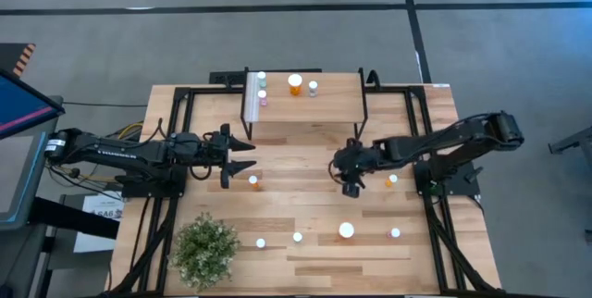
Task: Pick and place medicine bottles onto shelf by color
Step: Put the middle small orange pill bottle on the shelf
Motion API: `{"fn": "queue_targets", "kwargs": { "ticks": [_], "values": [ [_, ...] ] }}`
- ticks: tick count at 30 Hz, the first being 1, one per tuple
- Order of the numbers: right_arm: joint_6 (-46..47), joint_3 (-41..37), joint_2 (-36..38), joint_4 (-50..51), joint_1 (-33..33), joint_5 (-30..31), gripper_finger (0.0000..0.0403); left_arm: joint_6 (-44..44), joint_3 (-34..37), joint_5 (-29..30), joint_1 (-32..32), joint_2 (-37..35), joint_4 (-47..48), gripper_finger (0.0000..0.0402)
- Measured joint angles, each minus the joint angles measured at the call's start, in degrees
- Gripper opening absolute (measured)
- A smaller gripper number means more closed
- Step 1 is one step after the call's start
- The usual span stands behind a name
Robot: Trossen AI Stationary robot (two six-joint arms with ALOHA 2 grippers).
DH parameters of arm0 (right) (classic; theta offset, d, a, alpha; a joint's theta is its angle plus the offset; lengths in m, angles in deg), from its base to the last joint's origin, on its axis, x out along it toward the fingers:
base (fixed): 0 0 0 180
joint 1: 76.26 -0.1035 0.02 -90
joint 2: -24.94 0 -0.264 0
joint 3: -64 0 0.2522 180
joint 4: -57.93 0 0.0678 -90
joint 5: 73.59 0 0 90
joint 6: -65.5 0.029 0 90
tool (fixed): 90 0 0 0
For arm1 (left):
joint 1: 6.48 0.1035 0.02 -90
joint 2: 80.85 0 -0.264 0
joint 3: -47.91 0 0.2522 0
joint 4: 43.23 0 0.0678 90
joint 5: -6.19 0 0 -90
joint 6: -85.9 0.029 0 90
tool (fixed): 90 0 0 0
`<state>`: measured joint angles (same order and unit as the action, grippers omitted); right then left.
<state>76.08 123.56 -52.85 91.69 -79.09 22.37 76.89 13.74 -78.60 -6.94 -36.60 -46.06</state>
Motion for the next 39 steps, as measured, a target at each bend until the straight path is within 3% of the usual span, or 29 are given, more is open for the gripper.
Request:
{"fn": "queue_targets", "kwargs": {
  "ticks": [14,25,31,39],
  "values": [
    [-14.41,19.49,4.45,6.29,19.13,-0.16,0.0142,1.44,0.0,-3.43,-0.01,0.02,-4.25,0.022],
    [-17.58,32.02,-5.29,13.86,37.16,-11.8,0.0144,1.42,0.0,-3.39,-0.01,0.02,-4.33,0.022],
    [-19.48,37.38,-11.78,19.46,40.64,-11.99,0.0148,1.44,0.0,-3.37,-0.01,0.02,-4.29,0.022],
    [-20.11,38.6,-16.91,22.7,42.17,-12.22,0.0151,1.38,0.0,-3.34,-0.01,0.02,-3.65,0.022]
  ]
}}
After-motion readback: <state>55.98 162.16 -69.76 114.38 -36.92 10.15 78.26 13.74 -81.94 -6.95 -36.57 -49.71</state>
